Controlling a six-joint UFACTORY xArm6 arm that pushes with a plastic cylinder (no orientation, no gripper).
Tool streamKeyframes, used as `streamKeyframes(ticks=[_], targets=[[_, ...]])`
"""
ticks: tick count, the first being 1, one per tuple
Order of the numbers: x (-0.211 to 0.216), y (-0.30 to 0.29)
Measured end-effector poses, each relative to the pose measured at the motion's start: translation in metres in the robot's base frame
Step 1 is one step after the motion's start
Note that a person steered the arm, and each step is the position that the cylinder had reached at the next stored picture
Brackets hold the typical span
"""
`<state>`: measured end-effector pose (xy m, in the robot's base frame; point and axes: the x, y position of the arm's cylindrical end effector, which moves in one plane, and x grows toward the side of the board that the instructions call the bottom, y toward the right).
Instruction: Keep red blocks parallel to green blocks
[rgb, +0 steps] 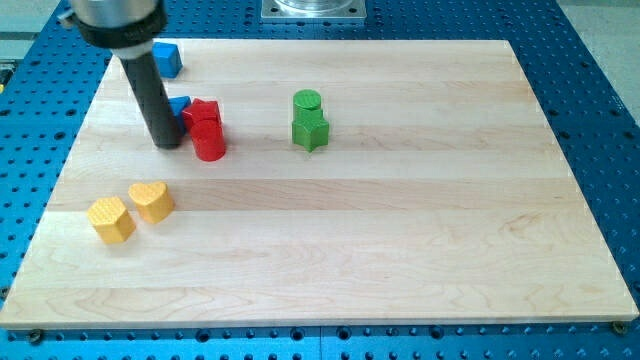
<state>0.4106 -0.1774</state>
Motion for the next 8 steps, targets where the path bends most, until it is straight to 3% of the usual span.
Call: streamKeyframes(ticks=[1,3,5,7,8], targets=[[0.021,0.002],[-0.06,0.118],[-0.047,0.13],[-0.092,0.143],[-0.051,0.13]])
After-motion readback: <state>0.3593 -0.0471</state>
